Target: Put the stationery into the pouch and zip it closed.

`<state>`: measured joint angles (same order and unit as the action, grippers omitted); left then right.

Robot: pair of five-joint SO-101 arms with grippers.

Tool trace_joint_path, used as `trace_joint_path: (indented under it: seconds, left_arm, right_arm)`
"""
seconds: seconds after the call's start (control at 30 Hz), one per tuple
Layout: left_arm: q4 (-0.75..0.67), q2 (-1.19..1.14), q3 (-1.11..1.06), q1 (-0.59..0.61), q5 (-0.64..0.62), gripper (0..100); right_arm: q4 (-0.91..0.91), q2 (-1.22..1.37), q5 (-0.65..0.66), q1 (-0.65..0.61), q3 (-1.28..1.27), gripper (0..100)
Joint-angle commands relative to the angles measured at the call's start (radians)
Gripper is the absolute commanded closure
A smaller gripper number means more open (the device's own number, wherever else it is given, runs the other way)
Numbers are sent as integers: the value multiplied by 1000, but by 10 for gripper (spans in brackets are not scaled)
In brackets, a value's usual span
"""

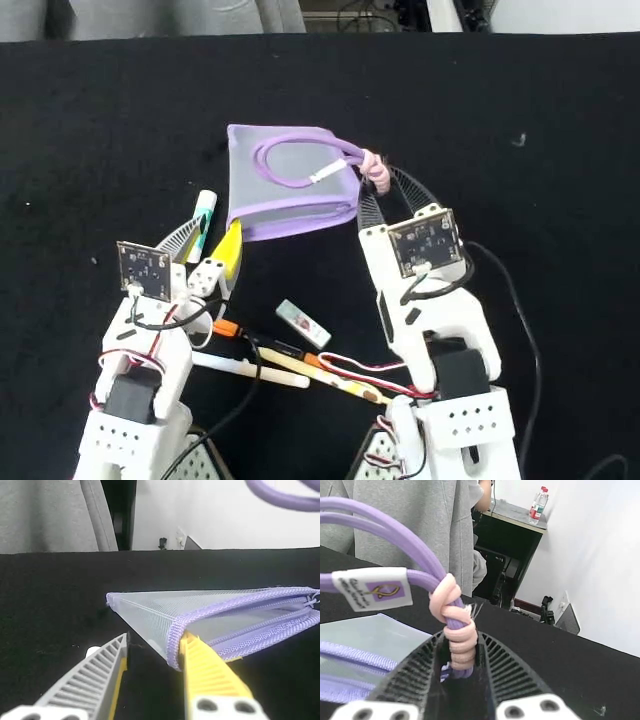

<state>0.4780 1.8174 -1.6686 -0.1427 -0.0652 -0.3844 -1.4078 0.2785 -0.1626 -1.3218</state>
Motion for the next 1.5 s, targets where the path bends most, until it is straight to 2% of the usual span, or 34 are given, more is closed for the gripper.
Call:
trace_joint_path:
  seconds: [0.0,0.2,0.43,0.6,0.73,1.17,1.23,1.33,1.47]
  left_arm:
    - [-20,0,30,5,-14,826]
    - [-14,-69,88,5,-54,826]
    - [-26,-436,286,5,-58,830]
    - [-198,-586,303,5,-143,829]
    - [-287,-681,315,-15,-150,827]
    - [-305,-1106,555,-8,-153,831]
    - [-307,-1145,570,-13,-153,855]
    - [-354,-1183,573,-15,-152,970]
    - [-391,-1185,564,-15,-153,952]
  right_arm:
    - [-2,-28,2,21,74,988]
    - [-2,-28,2,21,74,988]
    - [-2,-28,2,21,74,988]
    - [-2,-28,2,21,74,988]
    - [-2,-28,2,21,74,988]
    - [-2,-28,2,21,74,988]
    - [-2,-28,2,21,74,988]
    - [-2,-28,2,21,74,988]
    - [0,-28,2,21,74,987]
